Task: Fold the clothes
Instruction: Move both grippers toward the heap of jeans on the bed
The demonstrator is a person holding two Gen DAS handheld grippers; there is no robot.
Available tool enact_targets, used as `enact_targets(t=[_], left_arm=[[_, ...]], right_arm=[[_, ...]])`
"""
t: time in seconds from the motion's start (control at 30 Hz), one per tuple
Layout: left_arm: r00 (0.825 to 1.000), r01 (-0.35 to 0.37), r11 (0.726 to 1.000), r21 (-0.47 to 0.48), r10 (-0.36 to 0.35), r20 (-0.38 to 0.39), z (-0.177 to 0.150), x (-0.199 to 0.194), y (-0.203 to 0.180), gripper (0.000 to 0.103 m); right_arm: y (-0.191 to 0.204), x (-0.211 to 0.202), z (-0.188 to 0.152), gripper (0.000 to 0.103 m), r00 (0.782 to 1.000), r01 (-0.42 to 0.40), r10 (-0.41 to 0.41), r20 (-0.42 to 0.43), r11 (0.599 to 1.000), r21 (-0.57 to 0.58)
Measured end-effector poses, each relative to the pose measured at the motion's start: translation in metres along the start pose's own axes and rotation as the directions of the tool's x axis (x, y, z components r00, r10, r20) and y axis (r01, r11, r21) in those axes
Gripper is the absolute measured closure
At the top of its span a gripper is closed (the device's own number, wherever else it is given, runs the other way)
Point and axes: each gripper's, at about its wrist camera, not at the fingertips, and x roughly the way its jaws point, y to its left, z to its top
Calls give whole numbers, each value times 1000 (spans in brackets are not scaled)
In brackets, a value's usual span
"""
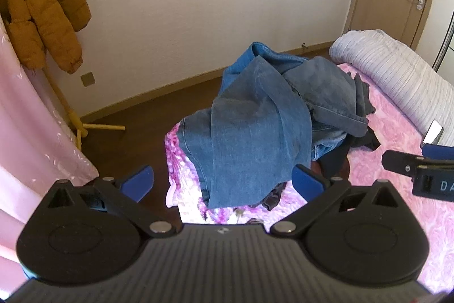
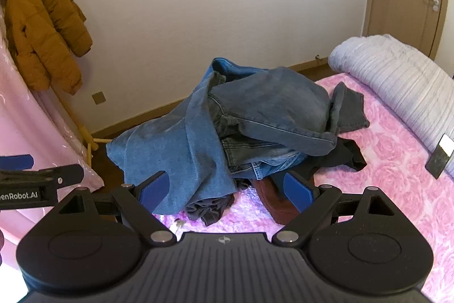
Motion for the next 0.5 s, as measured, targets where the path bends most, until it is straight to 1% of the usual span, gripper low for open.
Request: enact_targets(t=[0.1,0.2,0.3,0.43,0.5], left_arm=[[1000,-1,1000,-15,1,0,0,0,-1,1],[1000,-8,1000,-27,8,14,-9,0,-2,1],[1000,1,999,-39,0,28,-18,-5,0,1],[1000,-8,999,-35,9,14,-5,-10,-3,1],[1000,-14,999,-29,14,19,-6,-11,-5,1]], right_arm=[[3,2,-1,13,1000,-3,3,-9,1000,-1],[-7,14,-2,13,998,-41,43,-36,998,41],[-19,13,-8,13,998,-65,66,-9,997,45],[-17,12,-5,13,999,-52,52,-4,998,39],[-20,11,-4,13,998,-56,56,0,998,43]])
